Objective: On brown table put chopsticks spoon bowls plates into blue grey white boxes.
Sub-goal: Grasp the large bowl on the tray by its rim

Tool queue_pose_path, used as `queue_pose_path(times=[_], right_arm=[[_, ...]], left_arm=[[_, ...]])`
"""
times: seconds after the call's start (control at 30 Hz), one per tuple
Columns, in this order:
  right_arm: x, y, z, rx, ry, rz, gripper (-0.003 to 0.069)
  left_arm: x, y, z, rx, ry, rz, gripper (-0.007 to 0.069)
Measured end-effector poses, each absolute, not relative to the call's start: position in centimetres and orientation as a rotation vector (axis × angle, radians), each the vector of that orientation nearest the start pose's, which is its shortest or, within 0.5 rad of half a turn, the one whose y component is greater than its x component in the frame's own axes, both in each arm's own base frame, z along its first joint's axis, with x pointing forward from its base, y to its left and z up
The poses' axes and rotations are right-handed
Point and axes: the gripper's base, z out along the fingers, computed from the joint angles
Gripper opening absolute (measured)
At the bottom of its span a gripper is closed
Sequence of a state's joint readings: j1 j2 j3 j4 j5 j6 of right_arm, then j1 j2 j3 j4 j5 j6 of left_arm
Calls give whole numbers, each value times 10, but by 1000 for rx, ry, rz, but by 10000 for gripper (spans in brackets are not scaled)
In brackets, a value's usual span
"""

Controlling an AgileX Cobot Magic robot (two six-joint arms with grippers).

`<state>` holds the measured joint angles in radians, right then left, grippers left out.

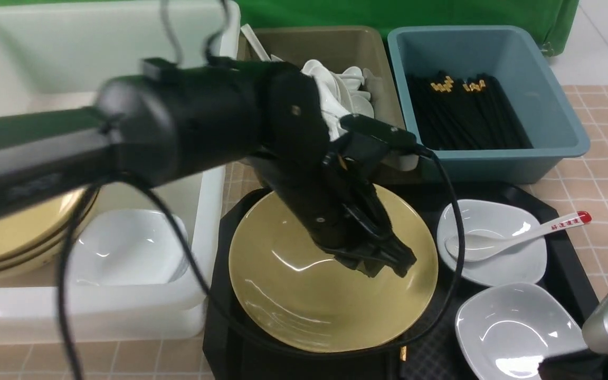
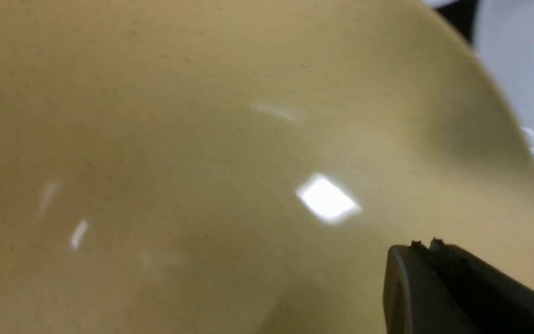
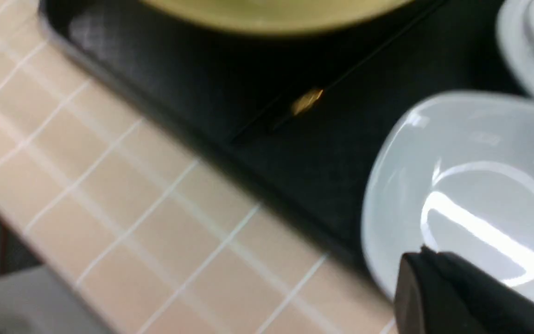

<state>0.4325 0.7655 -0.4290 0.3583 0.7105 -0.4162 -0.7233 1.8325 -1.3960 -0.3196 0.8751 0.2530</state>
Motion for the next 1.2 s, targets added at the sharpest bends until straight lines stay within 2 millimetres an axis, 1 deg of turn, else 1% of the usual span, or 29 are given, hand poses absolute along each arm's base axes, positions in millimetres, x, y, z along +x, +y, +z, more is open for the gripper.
queue_pose_path(times=[0.1,0.17,0.2,0.23,0.27,0.3,0.33,0.37,0.4,0.47,0.5,0.57,0.6,0.67,0.7,0.73,0.77,0.8,0.83,0.9,0.93,1.0,1.1,1.13,1.17,1.2], right_arm=[[98,70,231,-833,2449,429,38],[98,70,232,-830,2448,430,38],[100,71,232,-821,2437,427,38],[100,71,232,-820,2435,427,38],[101,71,233,-808,2416,422,38],[102,71,234,-801,2406,421,39],[103,71,234,-800,2405,421,39],[103,71,235,-797,2398,419,40],[103,71,235,-794,2395,420,40],[103,71,235,-795,2397,420,41],[103,71,234,-794,2399,421,42],[103,71,233,-794,2401,421,43],[103,71,233,-794,2400,421,43],[104,71,234,-787,2390,418,43],[104,71,234,-787,2389,418,43],[105,71,234,-782,2382,416,44],[105,71,235,-782,2381,416,44],[105,71,235,-778,2376,415,44],[105,71,235,-776,2373,414,46],[106,71,235,-772,2368,413,46],[106,71,235,-771,2366,412,46],[106,71,236,-768,2361,411,47],[107,71,236,-767,2360,411,47],[107,71,236,-767,2360,411,47],[107,71,236,-766,2359,411,47],[107,71,236,-765,2358,410,48]], left_arm=[[278,-287,221,1132,2631,-513,5],[277,-298,207,1135,2665,-558,5],[275,-306,202,1144,2673,-604,5],[275,-306,200,1138,2679,-613,5],[272,-316,198,1142,2680,-702,5],[270,-321,198,1144,2672,-764,5],[270,-322,198,1145,2670,-777,5],[267,-328,204,1169,2639,-867,5],[266,-332,210,1179,2615,-919,5],[265,-334,222,1219,2561,-963,6],[266,-334,233,1250,2515,-961,9],[269,-328,249,1291,2463,-895,23],[270,-326,253,1300,2449,-872,30],[279,-308,271,1341,2405,-648,99],[280,-307,271,1341,2409,-627,99],[288,-292,275,1335,2414,-441,163],[289,-291,275,1322,2425,-425,171],[296,-281,275,1292,2443,-304,232],[302,-274,274,1234,2472,-231,286],[310,-268,268,1184,2503,-132,387],[310,-267,268,1182,2503,-126,387],[315,-266,260,1179,2516,-74,456],[322,-267,242,1207,2537,2,497],[324,-267,236,1220,2543,27,497],[324,-267,235,1223,2544,33,496],[327,-268,226,1243,2552,68,493]])
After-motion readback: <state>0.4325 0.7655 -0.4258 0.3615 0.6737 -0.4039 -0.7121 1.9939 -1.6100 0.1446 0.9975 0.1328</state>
